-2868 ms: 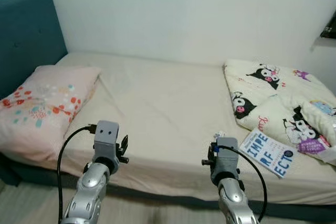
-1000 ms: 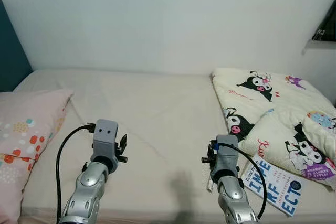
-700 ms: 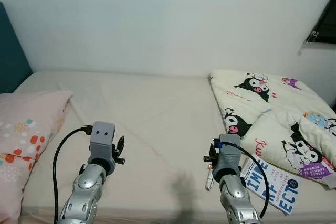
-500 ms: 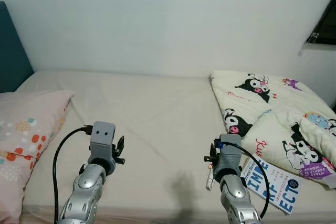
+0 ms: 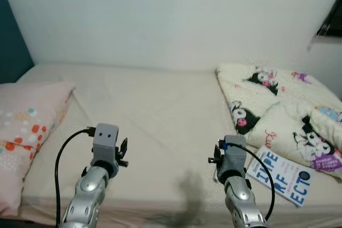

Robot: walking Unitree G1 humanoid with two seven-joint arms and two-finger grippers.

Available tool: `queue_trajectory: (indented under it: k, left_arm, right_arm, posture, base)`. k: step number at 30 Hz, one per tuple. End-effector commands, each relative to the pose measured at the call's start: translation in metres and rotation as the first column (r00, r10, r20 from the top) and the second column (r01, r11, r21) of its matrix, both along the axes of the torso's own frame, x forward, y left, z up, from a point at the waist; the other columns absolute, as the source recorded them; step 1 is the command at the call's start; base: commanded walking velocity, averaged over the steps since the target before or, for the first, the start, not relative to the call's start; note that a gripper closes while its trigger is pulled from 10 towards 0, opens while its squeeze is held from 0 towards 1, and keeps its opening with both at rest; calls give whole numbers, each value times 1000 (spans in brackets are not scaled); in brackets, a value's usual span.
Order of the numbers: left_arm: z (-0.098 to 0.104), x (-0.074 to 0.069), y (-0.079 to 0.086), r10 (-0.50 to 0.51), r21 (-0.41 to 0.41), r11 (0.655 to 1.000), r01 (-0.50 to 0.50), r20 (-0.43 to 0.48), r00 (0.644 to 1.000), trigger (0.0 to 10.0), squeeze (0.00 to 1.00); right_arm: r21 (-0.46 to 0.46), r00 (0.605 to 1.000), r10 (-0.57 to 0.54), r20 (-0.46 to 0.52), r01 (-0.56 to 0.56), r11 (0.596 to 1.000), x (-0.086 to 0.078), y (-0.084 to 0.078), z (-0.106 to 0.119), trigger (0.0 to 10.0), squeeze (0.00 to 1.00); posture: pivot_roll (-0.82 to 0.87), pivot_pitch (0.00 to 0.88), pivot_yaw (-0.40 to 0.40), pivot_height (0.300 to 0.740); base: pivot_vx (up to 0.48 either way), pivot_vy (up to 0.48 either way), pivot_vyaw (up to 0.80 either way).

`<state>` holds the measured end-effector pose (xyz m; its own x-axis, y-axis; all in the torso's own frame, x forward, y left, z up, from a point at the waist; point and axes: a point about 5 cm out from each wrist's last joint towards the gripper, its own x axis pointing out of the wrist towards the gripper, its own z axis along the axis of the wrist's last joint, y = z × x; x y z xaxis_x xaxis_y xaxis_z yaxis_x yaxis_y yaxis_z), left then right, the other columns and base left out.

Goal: Clean up the room

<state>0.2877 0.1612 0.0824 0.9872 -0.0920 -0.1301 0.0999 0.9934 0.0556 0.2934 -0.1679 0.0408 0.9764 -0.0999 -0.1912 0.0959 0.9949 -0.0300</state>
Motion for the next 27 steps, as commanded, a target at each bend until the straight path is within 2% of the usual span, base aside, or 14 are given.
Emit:
queue_trajectory:
  k: [1,8,18,19,20,25,27]
  left_arm:
    - [-3,-2,-1,-11,12,1000,12,-18,1000,10000,0]
    - [-1,-2,-1,-17,12,1000,17,-14,1000,10000,0]
    - [3,-4,-3,-82,43,996,82,7,997,10000,0]
    - [6,-4,-2,-101,48,994,100,18,995,10000,0]
    - [10,-5,-1,-133,54,990,131,37,990,10000,0]
    - [23,-12,-2,-239,86,969,231,94,966,10000,0]
    - [23,-12,-2,-239,86,969,231,94,966,10000,0]
  right_arm:
    - [3,1000,-9,-28,9,1000,-2,-3,-5,10000,0]
    - [-2,1000,1,-27,-1,1000,-2,-1,-5,10000,0]
    - [-20,993,34,-110,-36,999,10,1,-10,10000,0]
    - [-20,992,32,-118,-35,999,13,1,-9,10000,733]
    - [-18,991,29,-131,-32,999,17,1,-9,10000,1000]
    - [-9,988,12,-155,-13,1000,28,0,-5,10000,1000]
    - [-9,988,12,-155,-13,1000,28,0,-5,10000,1000]
  posture:
    - [84,24,-66,590]
    - [84,28,-70,581]
    - [89,44,-74,581]
    - [89,44,-74,581]
    - [92,53,-76,581]
    - [114,83,-87,581]
    - [114,83,-87,581]
  base:
    - [0,0,0]
    - [0,0,0]
    - [0,0,0]
    - [0,0,0]
    - [0,0,0]
    - [0,0,0]
    - [0,0,0]
